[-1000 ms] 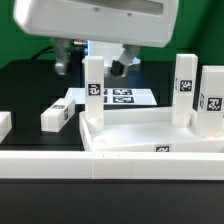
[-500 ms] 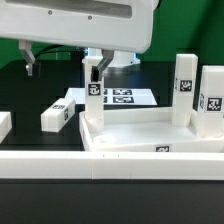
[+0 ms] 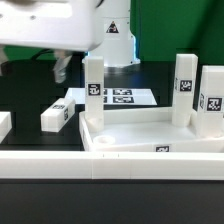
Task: Assemble desk
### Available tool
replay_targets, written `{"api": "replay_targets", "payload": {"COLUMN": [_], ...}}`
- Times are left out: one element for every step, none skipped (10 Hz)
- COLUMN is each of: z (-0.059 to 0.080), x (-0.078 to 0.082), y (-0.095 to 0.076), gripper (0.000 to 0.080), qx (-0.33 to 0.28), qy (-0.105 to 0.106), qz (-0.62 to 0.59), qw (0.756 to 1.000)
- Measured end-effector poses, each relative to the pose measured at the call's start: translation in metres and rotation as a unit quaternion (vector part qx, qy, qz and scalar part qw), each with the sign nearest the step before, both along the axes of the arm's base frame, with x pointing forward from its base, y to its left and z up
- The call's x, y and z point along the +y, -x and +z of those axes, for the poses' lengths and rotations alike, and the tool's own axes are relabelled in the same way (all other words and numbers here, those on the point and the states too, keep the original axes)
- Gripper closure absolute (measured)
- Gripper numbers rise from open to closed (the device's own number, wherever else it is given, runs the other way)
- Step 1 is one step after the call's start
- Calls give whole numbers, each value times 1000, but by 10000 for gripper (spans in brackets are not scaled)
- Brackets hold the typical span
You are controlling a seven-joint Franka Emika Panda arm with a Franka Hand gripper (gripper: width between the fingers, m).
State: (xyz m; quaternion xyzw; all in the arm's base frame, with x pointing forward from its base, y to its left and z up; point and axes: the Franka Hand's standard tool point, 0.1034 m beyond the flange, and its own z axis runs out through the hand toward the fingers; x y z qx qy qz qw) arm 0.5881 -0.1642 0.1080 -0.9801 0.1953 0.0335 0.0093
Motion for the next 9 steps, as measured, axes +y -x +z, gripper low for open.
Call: {"api": "replay_targets", "payload": {"z": [-6,-5,-5,-6,-6,-7,-8,-13,-16], "x": [-8,-6,-5,-6,-5,-9,-17,-16,-10], "y": [8,6,6,6,6,10,13,17,21], "gripper": [151,151,151,151,151,151,151,151,151], "qx": [3,2,2,3,3,1,-5,-19,-12], "qy": [-3,-2,-2,-2,-2,-22,-26,-17,-18], "qz": [-8,-7,-6,-7,-17,-8,-19,-64,-101], "qw": [1000,1000,1000,1000,1000,1000,999,998,995]}}
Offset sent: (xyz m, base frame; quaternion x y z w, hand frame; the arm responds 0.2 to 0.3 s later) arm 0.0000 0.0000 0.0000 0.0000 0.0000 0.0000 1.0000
